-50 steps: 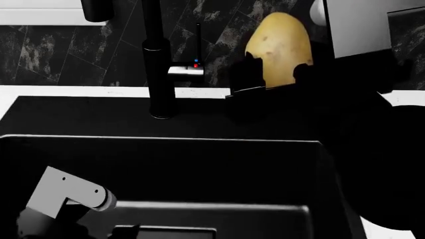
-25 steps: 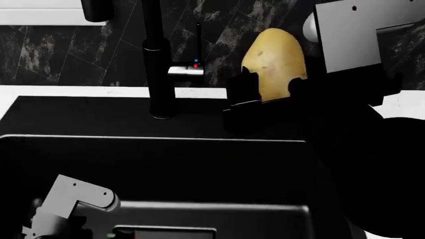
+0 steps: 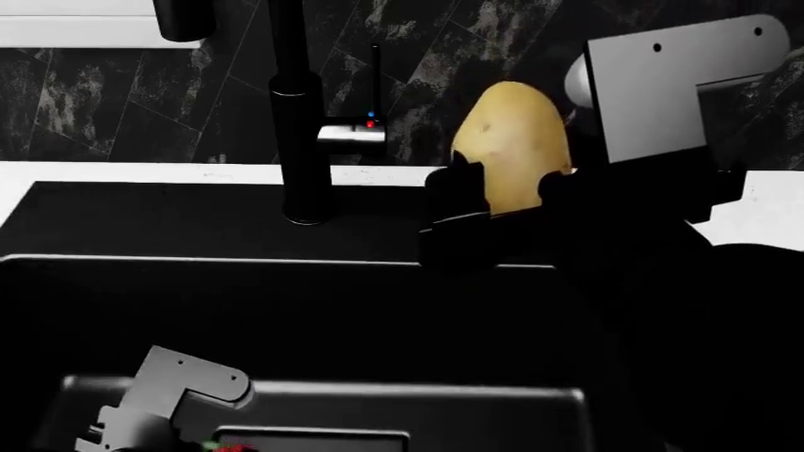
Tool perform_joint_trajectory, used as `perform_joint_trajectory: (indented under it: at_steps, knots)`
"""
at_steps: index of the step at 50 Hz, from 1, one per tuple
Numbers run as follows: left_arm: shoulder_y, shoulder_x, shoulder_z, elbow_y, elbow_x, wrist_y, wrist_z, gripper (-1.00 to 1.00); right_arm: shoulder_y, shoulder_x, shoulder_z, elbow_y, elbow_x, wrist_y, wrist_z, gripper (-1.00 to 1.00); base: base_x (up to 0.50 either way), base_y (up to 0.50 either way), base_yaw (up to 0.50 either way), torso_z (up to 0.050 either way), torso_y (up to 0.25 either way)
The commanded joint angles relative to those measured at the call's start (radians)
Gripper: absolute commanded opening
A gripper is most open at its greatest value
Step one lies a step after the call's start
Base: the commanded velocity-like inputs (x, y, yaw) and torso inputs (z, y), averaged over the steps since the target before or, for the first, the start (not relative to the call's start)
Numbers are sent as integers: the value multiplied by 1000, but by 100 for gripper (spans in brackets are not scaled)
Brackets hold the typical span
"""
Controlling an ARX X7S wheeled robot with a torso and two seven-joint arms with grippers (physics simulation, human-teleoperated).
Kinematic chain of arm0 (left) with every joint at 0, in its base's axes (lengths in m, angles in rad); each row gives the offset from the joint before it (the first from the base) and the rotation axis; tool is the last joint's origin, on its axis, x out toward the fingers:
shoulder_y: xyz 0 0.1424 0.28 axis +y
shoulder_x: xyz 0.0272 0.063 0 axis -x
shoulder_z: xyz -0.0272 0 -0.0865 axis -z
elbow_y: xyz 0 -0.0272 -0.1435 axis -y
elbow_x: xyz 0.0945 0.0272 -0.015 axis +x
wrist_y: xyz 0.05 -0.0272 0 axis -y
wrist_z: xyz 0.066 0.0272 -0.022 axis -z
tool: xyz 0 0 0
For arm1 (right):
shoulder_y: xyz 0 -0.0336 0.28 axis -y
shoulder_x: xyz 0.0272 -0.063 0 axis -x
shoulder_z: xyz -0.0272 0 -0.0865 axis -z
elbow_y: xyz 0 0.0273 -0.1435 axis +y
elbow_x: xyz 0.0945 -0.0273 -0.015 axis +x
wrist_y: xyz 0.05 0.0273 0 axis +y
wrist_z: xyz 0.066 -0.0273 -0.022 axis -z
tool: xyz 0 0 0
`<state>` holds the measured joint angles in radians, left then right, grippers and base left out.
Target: Pick the vegetables from the sink and place them on the cutting board.
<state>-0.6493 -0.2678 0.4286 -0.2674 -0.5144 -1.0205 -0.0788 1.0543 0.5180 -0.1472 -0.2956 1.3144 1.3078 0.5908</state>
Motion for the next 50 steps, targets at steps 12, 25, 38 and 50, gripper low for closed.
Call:
perform_joint_trajectory:
  at_steps: [12,25,38,50]
  knots:
    - [-90,92,70,-406,85,204,77,100,-32,12,-11,-5,-11,-27,-21,-100,0,0,0,0,0]
    - [-115,136,97,-573,113,295,111,100,-64,30,9,-29,24,-28,3,-100,0,0,0,0,0]
    - [-118,134,85,-520,91,255,87,-100,-80,29,-3,-23,9,-56,-18,-100,0,0,0,0,0]
    - [-7,2,-114,189,-119,-103,-122,-100,-84,26,-11,-21,-3,-77,-28,-100,0,0,0,0,0]
